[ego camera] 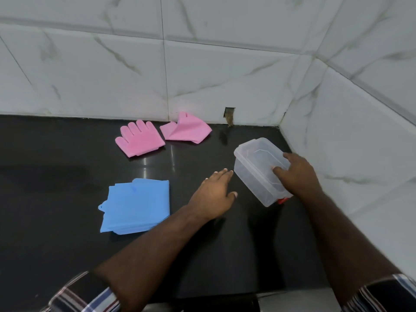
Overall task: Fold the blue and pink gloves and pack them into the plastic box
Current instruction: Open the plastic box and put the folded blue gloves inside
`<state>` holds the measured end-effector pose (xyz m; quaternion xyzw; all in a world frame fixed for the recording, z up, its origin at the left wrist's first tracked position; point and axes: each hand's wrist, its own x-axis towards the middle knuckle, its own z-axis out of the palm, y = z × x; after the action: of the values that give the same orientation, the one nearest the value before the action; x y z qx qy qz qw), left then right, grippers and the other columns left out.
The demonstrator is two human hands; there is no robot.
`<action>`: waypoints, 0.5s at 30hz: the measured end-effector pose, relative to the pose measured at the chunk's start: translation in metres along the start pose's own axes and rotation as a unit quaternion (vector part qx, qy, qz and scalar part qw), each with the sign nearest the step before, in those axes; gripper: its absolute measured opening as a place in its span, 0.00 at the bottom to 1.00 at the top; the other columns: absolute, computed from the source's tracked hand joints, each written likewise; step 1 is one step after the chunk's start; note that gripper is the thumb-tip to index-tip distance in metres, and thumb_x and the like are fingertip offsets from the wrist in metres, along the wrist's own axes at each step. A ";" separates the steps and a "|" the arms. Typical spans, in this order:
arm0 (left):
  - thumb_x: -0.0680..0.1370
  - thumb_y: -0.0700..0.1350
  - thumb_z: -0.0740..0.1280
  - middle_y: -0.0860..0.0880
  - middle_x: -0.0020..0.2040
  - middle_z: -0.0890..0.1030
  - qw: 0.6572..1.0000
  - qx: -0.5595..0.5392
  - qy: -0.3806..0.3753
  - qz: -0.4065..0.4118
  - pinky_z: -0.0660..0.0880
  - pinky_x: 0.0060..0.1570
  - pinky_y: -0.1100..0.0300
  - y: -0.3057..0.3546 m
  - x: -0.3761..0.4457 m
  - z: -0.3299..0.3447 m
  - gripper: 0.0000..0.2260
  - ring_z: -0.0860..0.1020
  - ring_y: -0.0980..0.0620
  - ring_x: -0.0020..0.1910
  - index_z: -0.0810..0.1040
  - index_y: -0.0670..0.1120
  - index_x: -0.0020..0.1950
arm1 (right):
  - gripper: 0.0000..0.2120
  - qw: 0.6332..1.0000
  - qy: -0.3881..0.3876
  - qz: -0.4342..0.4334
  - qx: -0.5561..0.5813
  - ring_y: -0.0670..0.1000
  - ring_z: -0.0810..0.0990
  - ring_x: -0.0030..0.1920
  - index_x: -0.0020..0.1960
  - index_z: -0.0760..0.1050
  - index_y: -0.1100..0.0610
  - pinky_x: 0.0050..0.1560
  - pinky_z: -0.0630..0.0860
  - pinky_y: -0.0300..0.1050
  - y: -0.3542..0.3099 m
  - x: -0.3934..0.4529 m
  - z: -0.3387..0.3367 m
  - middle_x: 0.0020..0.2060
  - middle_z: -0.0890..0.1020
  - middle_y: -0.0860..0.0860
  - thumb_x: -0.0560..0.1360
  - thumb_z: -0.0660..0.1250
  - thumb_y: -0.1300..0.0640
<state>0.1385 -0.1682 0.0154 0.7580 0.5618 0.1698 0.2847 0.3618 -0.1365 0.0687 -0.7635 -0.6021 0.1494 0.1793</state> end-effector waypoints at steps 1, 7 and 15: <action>0.80 0.50 0.65 0.47 0.81 0.58 1.000 -0.010 0.001 -0.007 0.54 0.79 0.48 0.003 0.003 0.001 0.31 0.55 0.47 0.80 0.57 0.47 0.81 | 0.26 1.000 -0.023 0.016 0.002 0.59 0.78 0.59 0.69 0.71 0.57 0.61 0.75 0.57 0.006 0.006 -0.002 0.62 0.78 0.57 0.76 0.68 0.46; 0.79 0.46 0.68 0.46 0.77 0.66 0.984 -0.136 0.077 -0.080 0.58 0.68 0.65 0.013 0.017 -0.018 0.29 0.64 0.50 0.76 0.62 0.43 0.79 | 0.33 0.999 -0.047 -0.001 -0.013 0.56 0.80 0.52 0.63 0.73 0.53 0.54 0.78 0.54 0.004 0.012 0.009 0.55 0.80 0.55 0.67 0.66 0.33; 0.79 0.45 0.68 0.51 0.65 0.75 0.927 -0.261 0.170 -0.207 0.71 0.57 0.56 -0.013 0.021 -0.038 0.25 0.75 0.51 0.59 0.66 0.49 0.75 | 0.32 0.997 -0.070 -0.015 0.029 0.54 0.79 0.61 0.73 0.68 0.51 0.61 0.76 0.54 -0.030 -0.013 0.042 0.62 0.80 0.51 0.74 0.65 0.36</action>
<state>0.1130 -0.1362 0.0358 0.4830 0.6820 0.3746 0.4016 0.3144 -0.1393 0.0448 -0.7362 -0.6204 0.2174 0.1607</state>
